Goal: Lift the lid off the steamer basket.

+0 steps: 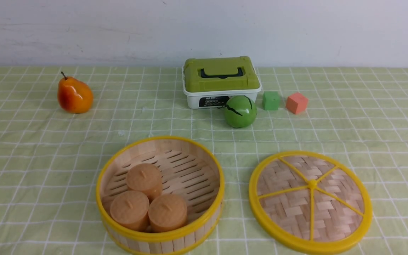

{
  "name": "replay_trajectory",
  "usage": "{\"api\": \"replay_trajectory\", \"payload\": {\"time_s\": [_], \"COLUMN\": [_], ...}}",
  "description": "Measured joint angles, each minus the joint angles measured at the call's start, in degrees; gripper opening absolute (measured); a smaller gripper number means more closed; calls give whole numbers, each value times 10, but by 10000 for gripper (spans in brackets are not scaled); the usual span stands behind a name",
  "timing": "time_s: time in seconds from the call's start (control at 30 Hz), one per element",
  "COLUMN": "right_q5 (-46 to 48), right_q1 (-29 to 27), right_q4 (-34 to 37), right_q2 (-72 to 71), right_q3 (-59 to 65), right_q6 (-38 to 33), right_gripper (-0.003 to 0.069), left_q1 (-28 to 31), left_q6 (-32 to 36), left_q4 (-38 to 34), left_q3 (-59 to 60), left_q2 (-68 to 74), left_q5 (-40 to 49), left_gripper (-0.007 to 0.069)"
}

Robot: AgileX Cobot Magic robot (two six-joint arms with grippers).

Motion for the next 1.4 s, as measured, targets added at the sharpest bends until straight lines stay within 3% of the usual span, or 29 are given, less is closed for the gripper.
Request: {"api": "replay_trajectory", "payload": {"time_s": [1.4], "right_q5": [2], "right_q1": [0], "right_q4": [0], "right_q2": [0], "right_q3": [-1], "right_q6": [0], "right_gripper": [64], "left_q1": [0], "left_q6": [0], "left_q4": [0], "left_q3": [0], "left_q2": [0], "left_q5": [0], "left_gripper": [239]}}
